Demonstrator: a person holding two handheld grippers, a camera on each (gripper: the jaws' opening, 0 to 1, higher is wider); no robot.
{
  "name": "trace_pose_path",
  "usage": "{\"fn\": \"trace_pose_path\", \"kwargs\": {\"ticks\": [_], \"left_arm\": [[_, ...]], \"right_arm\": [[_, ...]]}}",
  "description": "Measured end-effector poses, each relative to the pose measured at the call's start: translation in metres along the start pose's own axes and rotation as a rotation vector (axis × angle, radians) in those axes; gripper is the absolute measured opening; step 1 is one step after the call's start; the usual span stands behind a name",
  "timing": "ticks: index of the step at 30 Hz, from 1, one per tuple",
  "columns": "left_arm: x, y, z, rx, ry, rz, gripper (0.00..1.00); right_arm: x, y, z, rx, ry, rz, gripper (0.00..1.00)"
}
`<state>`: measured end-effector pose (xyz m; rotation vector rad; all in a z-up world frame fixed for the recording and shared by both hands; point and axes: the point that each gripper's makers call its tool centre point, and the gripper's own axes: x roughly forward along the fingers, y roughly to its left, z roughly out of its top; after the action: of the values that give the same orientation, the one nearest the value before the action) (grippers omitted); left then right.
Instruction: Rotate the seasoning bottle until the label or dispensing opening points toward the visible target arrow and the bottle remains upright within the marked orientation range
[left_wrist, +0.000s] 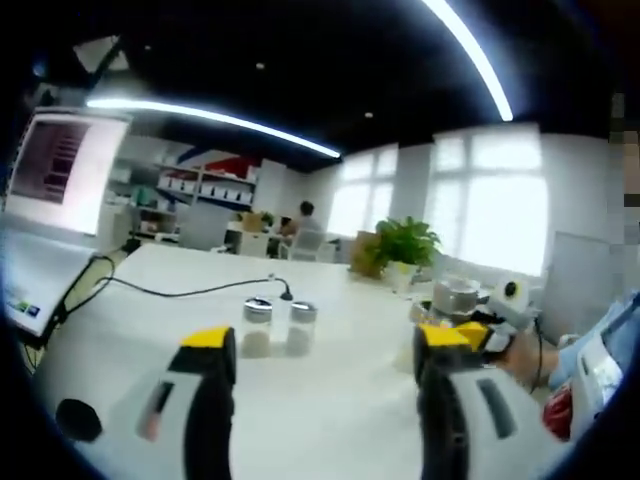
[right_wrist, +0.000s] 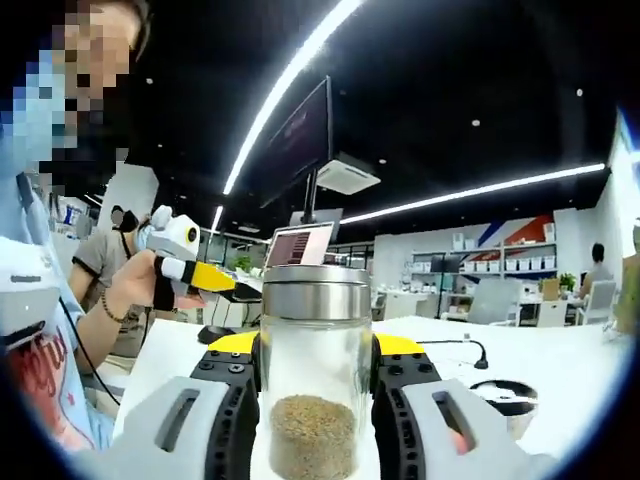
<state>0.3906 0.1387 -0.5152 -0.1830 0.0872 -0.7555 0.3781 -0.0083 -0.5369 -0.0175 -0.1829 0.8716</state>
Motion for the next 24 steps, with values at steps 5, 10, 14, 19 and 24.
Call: {"fn": "trace_pose_path", "kwargs": {"ticks": [5,10,14,19,24], "left_arm": [[0.0,-0.001,0.0,0.0,-0.003,-0.002,0.76],[0.003,-0.006,-0.002,0.0,0.002,-0.017,0.77],[0.005,-0.007,-0.004,-0.001,0.01,-0.026,0.77],[0.005,-0.006,-0.003,-0.001,0.009,-0.025,0.77],[0.005,-0.006,-0.003,0.0,0.011,-0.023,0.77]], "right_arm": [[0.005,-0.008,-0.029,0.05,0.026,-0.011,0.41],[0.003,-0.01,-0.044,0.063,0.065,-0.011,0.41],[0.003,-0.011,-0.046,0.056,0.074,-0.01,0.41],[0.003,-0.006,-0.055,0.036,0.108,0.014,0.41],[0.001,-0.004,-0.058,0.028,0.114,0.031,0.42]]}}
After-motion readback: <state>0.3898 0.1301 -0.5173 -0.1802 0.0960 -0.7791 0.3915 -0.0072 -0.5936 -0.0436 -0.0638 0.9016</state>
